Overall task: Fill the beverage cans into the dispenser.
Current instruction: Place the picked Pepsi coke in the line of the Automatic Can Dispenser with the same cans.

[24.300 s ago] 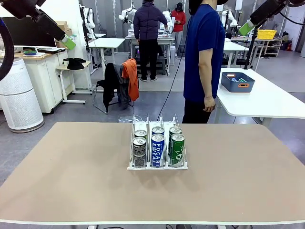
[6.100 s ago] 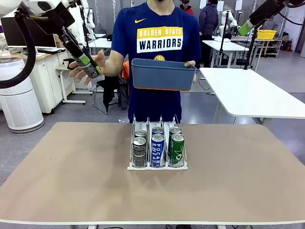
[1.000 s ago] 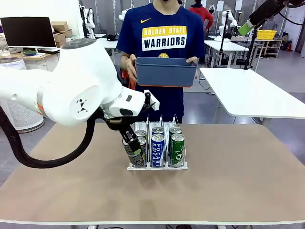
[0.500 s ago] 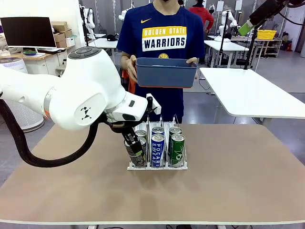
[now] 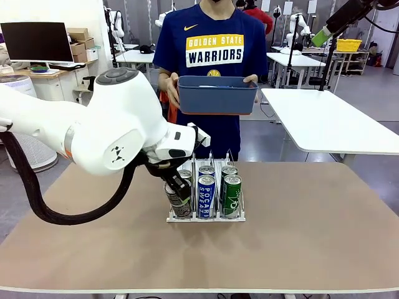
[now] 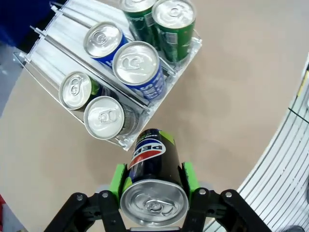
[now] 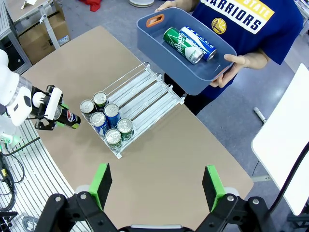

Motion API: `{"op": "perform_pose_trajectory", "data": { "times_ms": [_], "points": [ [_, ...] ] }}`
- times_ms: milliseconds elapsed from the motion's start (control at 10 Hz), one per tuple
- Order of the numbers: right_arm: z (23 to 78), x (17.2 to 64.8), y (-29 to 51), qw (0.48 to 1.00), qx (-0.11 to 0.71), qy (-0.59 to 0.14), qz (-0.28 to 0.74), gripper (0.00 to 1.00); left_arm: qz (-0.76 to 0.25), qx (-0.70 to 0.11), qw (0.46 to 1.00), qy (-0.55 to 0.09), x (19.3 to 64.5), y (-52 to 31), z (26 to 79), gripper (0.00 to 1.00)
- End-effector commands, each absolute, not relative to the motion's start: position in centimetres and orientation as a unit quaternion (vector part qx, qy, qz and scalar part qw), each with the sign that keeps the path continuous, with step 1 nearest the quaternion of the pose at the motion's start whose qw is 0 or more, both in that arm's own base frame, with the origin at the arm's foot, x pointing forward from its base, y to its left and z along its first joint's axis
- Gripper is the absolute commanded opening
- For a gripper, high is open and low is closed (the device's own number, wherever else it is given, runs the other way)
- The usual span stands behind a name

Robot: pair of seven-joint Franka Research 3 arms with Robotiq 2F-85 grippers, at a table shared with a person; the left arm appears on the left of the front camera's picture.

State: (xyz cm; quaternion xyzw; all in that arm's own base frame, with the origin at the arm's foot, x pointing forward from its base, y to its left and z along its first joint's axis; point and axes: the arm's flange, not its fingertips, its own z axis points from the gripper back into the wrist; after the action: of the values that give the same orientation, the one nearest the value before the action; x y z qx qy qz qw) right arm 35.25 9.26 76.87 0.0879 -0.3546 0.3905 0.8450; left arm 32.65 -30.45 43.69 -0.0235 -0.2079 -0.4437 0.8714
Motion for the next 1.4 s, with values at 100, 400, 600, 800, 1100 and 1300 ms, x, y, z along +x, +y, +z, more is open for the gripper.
{"op": "perform_pose_trajectory", "data": {
  "times_ms": [100, 400, 600, 800, 1100, 1300],
  "points": [
    [76.9, 35.2, 9.3, 0.845, 0.088, -0.355, 0.390, 1.00, -0.418, 0.012, 0.879, -0.228, 34.2, -31.5, 42.2, 0.58],
    [76.9, 35.2, 9.3, 0.845, 0.088, -0.355, 0.390, 1.00, -0.416, -0.009, 0.873, -0.254, 36.1, -31.2, 41.4, 0.58],
    [76.9, 35.2, 9.3, 0.845, 0.088, -0.355, 0.390, 1.00, -0.402, 0.002, 0.872, -0.279, 37.0, -31.1, 41.0, 0.58],
    [76.9, 35.2, 9.3, 0.845, 0.088, -0.355, 0.390, 1.00, -0.380, 0.016, 0.875, -0.298, 38.3, -30.8, 40.6, 0.58],
    [76.9, 35.2, 9.3, 0.845, 0.088, -0.355, 0.390, 1.00, -0.385, 0.030, 0.881, -0.275, 38.9, -30.7, 39.5, 0.58],
    [76.9, 35.2, 9.3, 0.845, 0.088, -0.355, 0.390, 1.00, -0.402, -0.019, 0.887, -0.228, 39.4, -31.3, 37.9, 0.58]
  ]
}}
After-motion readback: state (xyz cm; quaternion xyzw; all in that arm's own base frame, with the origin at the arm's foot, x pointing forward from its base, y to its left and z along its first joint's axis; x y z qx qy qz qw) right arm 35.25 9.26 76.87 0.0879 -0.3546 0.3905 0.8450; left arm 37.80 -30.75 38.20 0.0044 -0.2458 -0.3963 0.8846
